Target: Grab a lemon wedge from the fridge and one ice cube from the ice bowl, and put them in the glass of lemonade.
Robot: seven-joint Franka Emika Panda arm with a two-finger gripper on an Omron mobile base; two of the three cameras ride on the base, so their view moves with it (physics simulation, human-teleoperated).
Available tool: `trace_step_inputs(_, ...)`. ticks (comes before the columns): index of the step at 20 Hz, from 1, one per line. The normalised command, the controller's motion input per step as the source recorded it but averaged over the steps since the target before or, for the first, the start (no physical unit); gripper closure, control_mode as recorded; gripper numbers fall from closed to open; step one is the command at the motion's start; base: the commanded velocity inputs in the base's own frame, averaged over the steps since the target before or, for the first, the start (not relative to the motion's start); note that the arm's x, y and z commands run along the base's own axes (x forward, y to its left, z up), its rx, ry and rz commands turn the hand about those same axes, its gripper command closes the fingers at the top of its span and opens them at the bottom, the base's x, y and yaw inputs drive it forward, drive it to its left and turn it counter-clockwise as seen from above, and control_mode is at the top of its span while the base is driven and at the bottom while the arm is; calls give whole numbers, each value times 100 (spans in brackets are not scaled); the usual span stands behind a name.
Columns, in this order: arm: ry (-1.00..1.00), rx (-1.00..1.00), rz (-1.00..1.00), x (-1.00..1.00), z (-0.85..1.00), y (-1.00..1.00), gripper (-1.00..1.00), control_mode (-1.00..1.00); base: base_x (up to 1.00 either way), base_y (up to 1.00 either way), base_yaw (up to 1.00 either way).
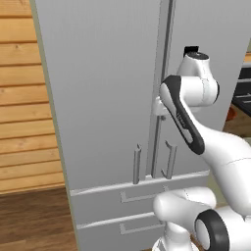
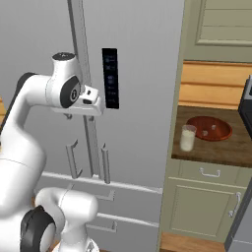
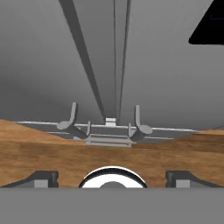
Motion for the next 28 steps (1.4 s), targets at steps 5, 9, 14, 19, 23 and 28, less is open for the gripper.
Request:
trace_step_inputs(5,-1,1,0,-55,-5,-4,-100,-100,0,0,0)
trace_step_inputs(9,-1,5,-4,-35,-13,-16,-100,-100,0,0,0)
trace_step_inputs(14,0,0,0,0,0,0,-100,100,-8,-49,9)
trace_step_inputs(19,0,0,0,0,0,0,-100,100,-4,-100,50)
trace_step_inputs(23,0,0,0,0,0,0,-100,100,-42,-100,34)
trace_step_inputs(28,0,0,0,0,0,0,-100,100,-17,-100,17)
